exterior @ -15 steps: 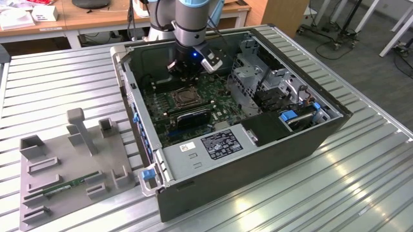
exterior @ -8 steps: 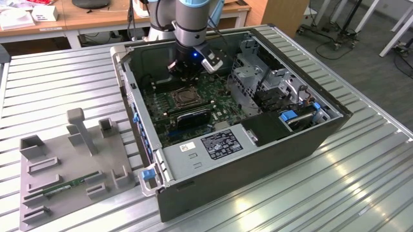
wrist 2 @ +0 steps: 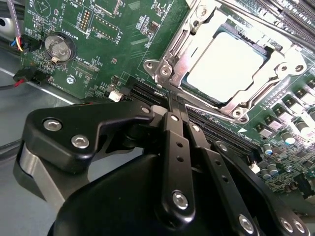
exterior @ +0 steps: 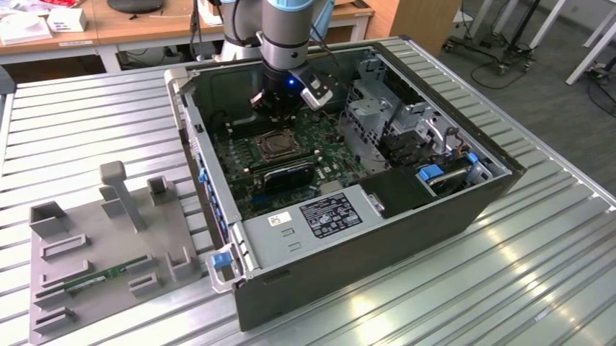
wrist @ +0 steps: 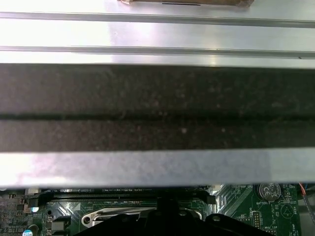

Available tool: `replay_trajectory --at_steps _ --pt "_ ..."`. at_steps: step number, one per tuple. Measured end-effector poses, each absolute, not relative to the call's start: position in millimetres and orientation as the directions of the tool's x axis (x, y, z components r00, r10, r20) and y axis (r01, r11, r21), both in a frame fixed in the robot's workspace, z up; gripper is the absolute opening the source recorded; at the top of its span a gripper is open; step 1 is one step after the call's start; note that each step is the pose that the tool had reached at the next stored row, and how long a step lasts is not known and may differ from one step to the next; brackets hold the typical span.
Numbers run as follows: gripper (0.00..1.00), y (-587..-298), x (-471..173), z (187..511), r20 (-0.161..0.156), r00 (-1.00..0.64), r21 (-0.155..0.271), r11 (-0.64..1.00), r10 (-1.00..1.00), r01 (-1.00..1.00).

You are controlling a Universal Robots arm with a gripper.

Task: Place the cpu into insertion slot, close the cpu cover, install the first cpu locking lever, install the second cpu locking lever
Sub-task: 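Install the first cpu locking lever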

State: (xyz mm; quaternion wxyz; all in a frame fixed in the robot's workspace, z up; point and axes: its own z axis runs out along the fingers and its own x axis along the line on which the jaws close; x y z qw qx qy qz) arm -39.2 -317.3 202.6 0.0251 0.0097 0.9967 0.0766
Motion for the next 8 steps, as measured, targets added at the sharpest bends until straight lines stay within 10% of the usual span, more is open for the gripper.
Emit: replay_trajectory --at_steps 8 --pt "0.11 -317.2 -39.3 201.4 -0.049 -0.999 0.135 0.991 0.022 0.015"
